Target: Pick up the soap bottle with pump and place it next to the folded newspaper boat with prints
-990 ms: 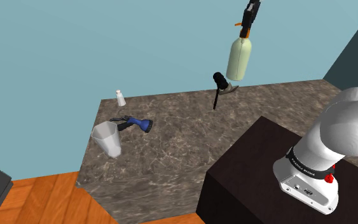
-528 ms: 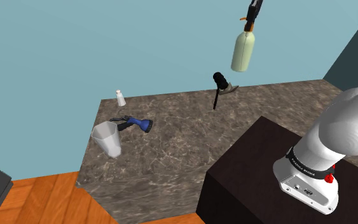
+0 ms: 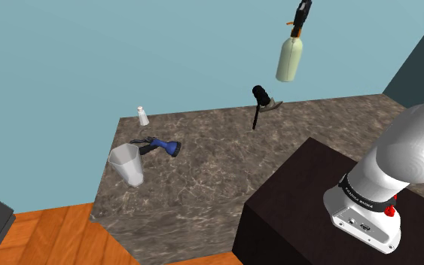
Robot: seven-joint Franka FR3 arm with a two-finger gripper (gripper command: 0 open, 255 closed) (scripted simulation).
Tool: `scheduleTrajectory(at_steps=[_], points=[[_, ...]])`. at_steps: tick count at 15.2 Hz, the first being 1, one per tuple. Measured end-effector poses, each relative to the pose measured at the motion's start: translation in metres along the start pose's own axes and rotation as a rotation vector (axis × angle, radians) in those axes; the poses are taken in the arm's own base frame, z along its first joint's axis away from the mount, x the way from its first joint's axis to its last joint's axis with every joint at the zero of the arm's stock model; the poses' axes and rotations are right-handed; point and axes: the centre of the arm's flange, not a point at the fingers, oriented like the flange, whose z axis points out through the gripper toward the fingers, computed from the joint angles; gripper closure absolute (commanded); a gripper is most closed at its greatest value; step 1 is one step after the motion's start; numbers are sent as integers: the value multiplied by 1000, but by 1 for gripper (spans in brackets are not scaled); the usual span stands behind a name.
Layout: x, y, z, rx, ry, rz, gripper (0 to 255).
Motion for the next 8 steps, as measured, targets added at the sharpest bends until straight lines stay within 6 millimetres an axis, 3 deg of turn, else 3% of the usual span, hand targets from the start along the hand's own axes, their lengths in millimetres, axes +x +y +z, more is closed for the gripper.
scheduleTrajectory(at_steps=[8], points=[[-2, 0, 43, 0, 0, 0, 255]])
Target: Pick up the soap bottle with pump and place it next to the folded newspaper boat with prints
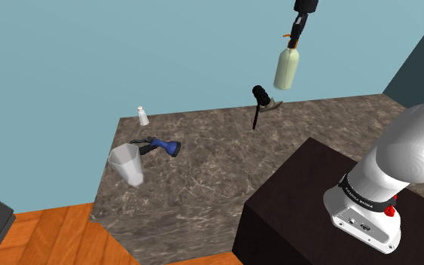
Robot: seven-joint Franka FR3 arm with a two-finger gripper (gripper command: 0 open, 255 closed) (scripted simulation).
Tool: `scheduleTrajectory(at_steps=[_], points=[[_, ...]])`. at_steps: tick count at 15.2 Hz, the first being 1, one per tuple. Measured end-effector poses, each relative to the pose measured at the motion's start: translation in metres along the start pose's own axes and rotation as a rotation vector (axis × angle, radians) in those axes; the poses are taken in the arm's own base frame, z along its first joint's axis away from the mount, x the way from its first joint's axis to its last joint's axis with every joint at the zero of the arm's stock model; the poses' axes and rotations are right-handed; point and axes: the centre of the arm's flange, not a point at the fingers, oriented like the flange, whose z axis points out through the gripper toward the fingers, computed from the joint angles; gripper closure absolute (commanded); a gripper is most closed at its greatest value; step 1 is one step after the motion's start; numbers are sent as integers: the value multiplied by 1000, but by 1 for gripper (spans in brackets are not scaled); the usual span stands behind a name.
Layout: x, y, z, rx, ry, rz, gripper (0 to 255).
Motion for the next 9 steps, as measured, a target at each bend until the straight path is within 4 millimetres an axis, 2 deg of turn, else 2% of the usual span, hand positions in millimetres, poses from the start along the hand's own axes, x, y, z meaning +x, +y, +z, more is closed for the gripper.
scheduleTrajectory(at_steps=[9], points=[[-2, -4, 46, 0, 0, 0, 255]])
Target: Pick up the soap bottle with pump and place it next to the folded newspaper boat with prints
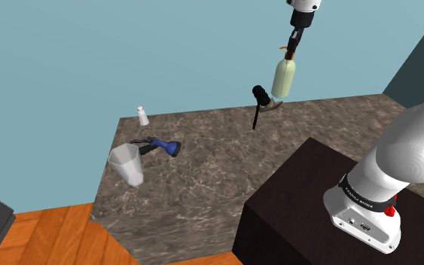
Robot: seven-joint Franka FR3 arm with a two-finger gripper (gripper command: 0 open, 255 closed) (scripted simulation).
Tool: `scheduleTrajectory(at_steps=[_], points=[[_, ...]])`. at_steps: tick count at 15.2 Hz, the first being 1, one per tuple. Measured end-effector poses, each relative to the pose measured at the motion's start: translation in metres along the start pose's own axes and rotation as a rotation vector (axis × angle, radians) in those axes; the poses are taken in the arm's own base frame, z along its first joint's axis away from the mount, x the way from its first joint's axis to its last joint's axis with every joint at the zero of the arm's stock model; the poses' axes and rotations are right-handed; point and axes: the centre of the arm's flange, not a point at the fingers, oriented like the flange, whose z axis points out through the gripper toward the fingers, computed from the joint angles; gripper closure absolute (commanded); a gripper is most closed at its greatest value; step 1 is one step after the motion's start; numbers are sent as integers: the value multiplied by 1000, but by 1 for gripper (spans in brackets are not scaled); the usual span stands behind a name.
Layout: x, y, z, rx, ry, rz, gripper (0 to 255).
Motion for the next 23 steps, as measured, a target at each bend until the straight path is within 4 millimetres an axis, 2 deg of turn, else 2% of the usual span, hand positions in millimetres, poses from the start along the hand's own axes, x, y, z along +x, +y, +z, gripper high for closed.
scheduleTrajectory(at_steps=[23], points=[[-2, -7, 122, 0, 0, 0, 255]])
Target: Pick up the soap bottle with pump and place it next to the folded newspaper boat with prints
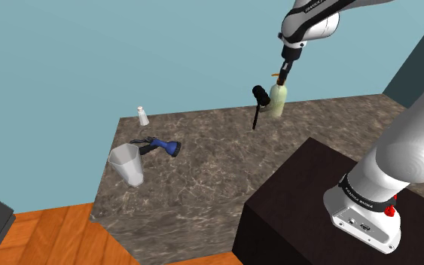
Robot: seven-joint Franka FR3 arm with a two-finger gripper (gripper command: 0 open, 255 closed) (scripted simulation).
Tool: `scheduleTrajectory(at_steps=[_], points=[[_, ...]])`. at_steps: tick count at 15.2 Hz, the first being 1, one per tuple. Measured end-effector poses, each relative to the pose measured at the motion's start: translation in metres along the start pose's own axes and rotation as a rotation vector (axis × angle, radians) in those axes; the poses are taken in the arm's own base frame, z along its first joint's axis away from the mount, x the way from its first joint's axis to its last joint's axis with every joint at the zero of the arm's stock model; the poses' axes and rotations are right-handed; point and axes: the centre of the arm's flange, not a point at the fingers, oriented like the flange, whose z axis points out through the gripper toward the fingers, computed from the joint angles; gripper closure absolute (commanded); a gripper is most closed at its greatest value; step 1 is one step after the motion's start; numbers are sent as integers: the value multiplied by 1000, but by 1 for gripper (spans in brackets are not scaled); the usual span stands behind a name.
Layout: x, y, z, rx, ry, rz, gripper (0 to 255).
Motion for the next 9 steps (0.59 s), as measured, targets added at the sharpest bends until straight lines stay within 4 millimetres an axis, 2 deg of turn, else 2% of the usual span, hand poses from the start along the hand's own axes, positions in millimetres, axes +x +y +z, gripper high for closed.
scheduleTrajectory(at_steps=[9], points=[[-2, -2, 47, 0, 0, 0, 255]])
